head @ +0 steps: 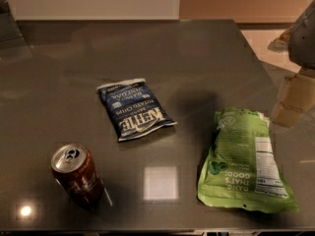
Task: Pick green rice chip bag
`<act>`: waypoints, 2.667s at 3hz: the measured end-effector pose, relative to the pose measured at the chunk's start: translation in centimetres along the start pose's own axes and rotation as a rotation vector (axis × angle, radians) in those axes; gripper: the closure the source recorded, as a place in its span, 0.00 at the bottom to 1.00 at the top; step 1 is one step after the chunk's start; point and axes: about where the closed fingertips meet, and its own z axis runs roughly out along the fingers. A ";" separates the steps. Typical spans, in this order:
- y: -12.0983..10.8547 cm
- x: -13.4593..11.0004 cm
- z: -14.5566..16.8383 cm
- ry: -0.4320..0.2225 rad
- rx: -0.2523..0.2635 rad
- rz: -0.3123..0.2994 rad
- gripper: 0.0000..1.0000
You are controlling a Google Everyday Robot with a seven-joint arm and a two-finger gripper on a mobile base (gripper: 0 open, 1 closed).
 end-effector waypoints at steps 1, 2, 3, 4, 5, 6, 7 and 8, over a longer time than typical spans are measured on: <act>0.5 0.4 1.4 0.005 -0.054 -0.040 0.00; 1.5 1.1 4.1 0.013 -0.141 -0.095 0.00; 2.3 1.7 6.5 0.025 -0.218 -0.122 0.00; 3.2 1.9 8.6 0.031 -0.288 -0.139 0.00; 4.2 1.7 9.9 0.028 -0.344 -0.151 0.00; 4.9 1.3 10.1 0.018 -0.376 -0.155 0.18; 5.2 0.9 9.8 0.002 -0.394 -0.157 0.41; 5.2 0.3 9.3 -0.016 -0.399 -0.161 0.65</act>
Offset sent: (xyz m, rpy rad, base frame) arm -0.0153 -0.0054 -0.0797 -0.0202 0.2443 0.1995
